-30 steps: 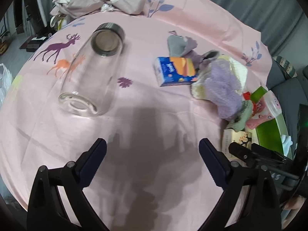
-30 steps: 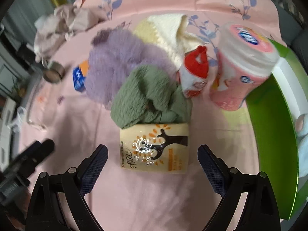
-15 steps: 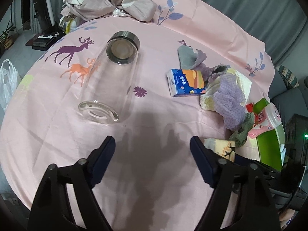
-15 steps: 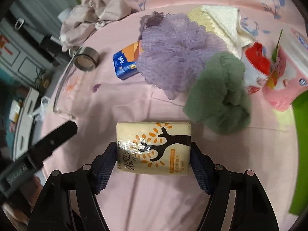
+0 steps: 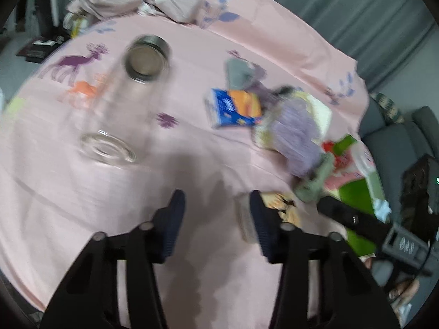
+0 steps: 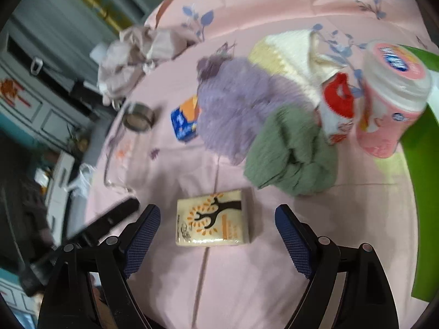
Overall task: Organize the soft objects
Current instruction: 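Grasp the cream tree-print tissue pack with the right gripper, then carry the tissue pack into the green-rimmed box and release it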
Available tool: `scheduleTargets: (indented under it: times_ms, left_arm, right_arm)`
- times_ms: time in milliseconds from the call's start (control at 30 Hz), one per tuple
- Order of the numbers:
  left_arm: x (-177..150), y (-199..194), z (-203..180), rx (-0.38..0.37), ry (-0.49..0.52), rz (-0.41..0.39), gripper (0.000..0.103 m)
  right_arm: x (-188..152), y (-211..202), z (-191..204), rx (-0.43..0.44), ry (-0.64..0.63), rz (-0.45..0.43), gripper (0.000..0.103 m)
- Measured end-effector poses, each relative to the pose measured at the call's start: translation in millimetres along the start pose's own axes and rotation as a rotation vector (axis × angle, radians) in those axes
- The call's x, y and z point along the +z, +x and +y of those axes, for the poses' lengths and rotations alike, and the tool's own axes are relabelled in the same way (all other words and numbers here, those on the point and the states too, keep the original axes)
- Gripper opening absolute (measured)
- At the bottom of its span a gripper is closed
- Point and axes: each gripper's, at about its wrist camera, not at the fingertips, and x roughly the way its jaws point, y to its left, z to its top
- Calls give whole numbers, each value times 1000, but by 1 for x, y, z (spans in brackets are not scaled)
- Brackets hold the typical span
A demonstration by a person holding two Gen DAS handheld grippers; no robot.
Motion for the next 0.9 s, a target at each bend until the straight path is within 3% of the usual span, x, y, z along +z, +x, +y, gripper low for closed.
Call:
scheduleTargets:
  times_ms: [133,233,567,633,900]
  left_arm:
    - [-10,13,-19,-50,52,61,36]
    - [-16,23,-28,-54,74,96,36]
    - [-25,46,-37,-77,79,167,36]
    - [-25,51,-32,-84,53,181,37]
    - [-25,47,-36,-89,68,153,35]
  right_arm:
    - [5,8,-10,70,75,1,86]
    - [6,19,-12,91,80,45,79]
    - [2,47,-11,49,63,138,62]
    - [0,54,-13,51,71,163,54]
    - [-2,53,-6,-2,15,143,50]
